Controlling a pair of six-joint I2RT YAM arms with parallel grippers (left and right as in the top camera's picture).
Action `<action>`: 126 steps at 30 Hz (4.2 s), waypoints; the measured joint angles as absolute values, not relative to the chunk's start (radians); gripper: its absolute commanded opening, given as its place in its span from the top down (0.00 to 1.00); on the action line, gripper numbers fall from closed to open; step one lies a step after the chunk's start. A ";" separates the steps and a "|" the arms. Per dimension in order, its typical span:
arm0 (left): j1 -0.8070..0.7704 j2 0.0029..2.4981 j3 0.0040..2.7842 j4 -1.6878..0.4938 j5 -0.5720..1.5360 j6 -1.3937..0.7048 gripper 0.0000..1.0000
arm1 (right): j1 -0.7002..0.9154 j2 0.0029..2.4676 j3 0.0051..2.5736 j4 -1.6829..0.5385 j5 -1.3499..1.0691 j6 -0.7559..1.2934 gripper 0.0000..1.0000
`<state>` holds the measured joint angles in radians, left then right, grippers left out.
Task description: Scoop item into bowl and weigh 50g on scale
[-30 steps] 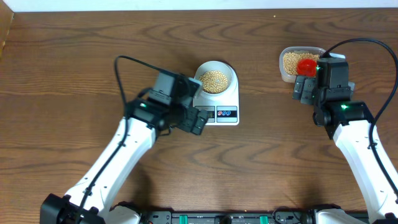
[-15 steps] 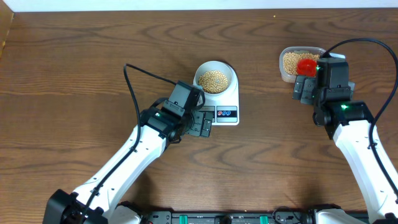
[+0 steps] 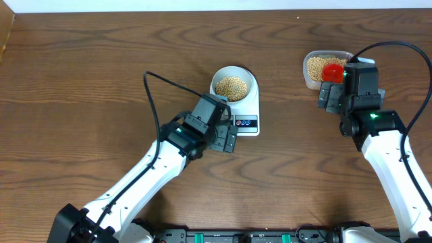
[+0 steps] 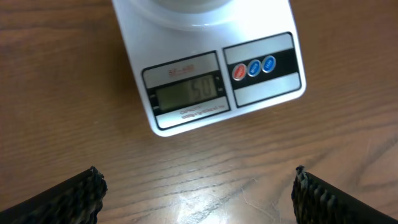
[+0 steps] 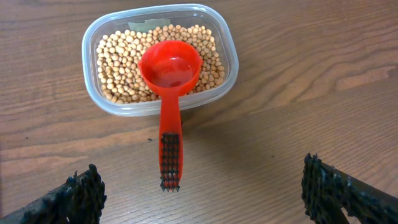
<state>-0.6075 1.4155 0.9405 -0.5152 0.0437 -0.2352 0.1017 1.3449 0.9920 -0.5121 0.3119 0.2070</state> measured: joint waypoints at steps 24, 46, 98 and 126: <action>-0.632 1.415 0.941 -0.506 0.019 -0.235 0.02 | 0.102 1.345 0.992 -0.512 0.312 0.207 0.01; -0.632 1.415 0.891 -0.411 0.008 -0.234 0.02 | 0.102 1.345 0.992 -0.512 0.312 0.207 0.01; -0.125 0.221 0.217 0.115 0.055 -0.051 0.02 | 0.102 1.345 0.994 -0.512 0.312 0.207 0.01; 0.007 0.010 0.010 -0.016 0.063 -0.051 0.02 | 0.102 1.345 0.994 -0.513 0.312 0.207 0.01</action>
<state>0.0067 0.0101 0.0097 -0.0162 0.0631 -0.0513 0.1017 1.3449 0.9943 -0.5125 0.3119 0.2066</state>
